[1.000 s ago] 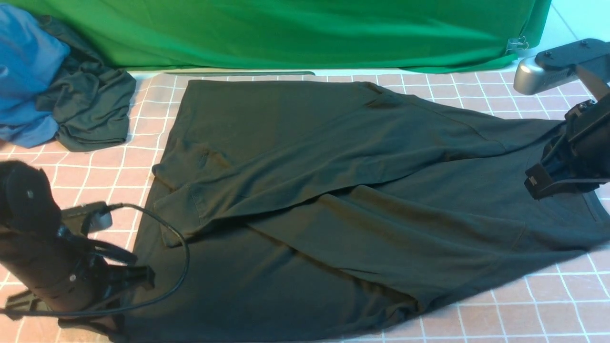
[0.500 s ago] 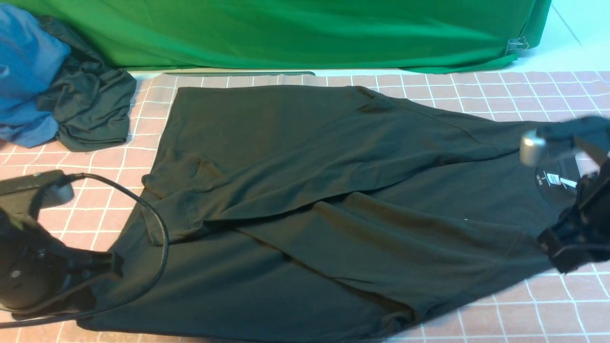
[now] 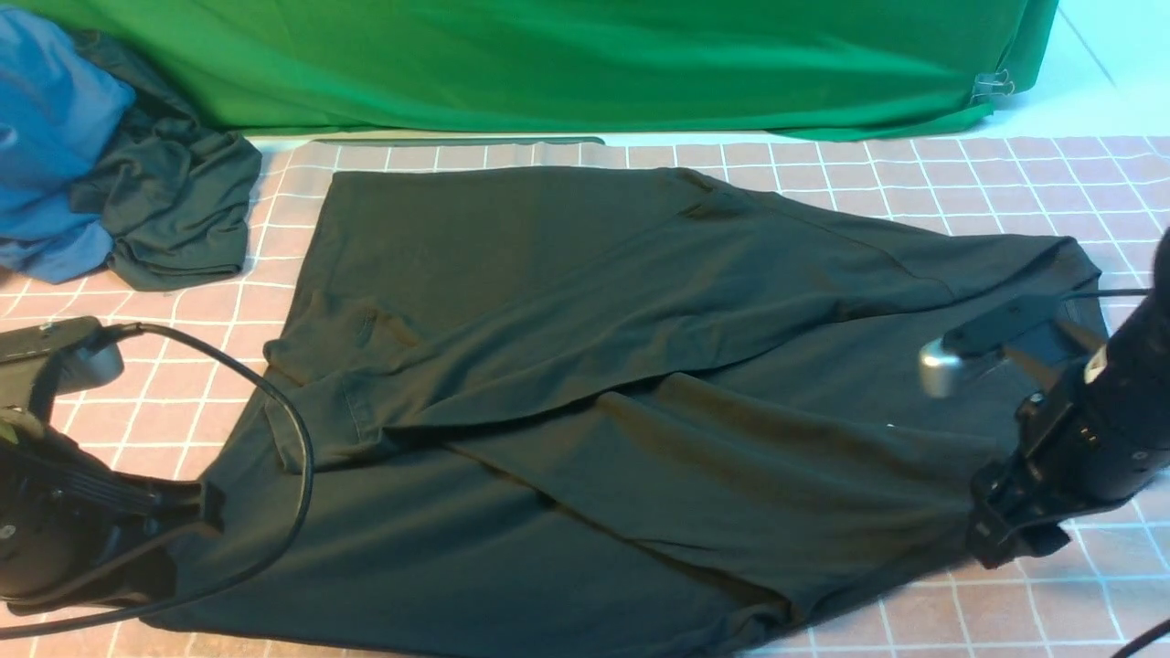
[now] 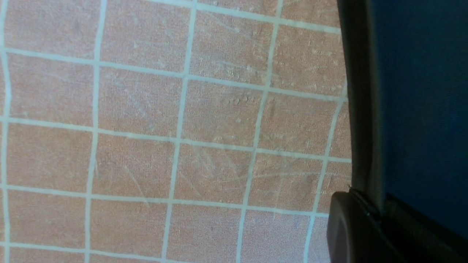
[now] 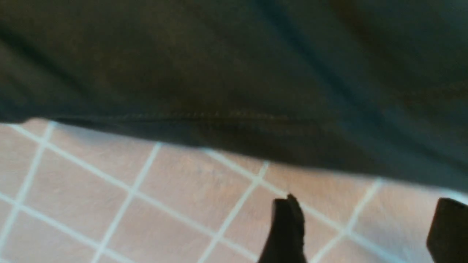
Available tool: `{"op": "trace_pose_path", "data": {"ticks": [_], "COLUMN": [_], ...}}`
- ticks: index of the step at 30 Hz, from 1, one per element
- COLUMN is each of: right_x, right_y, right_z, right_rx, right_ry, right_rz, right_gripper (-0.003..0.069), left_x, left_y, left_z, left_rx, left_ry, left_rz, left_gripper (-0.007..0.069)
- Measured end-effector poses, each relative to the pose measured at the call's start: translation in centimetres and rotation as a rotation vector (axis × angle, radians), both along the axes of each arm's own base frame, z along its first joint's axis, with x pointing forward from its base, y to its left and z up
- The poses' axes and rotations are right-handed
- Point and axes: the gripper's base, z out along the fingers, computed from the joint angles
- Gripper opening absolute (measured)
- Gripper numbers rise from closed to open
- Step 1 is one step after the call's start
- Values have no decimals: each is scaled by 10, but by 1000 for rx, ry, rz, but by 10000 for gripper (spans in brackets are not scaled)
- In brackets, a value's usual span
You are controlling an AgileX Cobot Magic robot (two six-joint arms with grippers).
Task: Fold a long-sleeved shirt over a pink coffee tablecloth.
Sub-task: 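Grasp the near edge of the shirt at its hem and shoulder corners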
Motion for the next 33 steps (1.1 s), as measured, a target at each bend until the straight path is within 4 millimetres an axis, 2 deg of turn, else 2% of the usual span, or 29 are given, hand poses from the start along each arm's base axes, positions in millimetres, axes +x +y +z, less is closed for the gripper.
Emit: {"op": "trace_pose_path", "data": {"ticks": [6,15,17,21,22,23,29,33], "right_x": [11,15,15,14,13,13,9,1], "right_y": [14,16,16,15,15,15,14,10], "right_z": [-11,-27,-27,-27,-27,-27,-26,-10], "right_rx": [-29,-61,-64,-68,-70,-71,-79,-94], "right_ry": [-95,-54,-45,-35,-27,-21,17,17], "right_rz": [106,156,173,182,180,180,160,160], "right_gripper": [532,514,452,218,121,78,57,55], "left_x": [1,1,1,1,1,1,1,1], "left_y": [0,-1,-1,-1,-1,-1,-1,-1], "left_z": [0,0,0,0,0,0,0,0], "left_rx": [-3,-11,-13,-13,-13,-13,-13,-13], "left_ry": [-8,-9,-9,-9,-9,-9,-11,-12], "left_rz": [1,2,3,3,3,3,4,4], "left_gripper": [30,30,30,30,30,30,30,30]}}
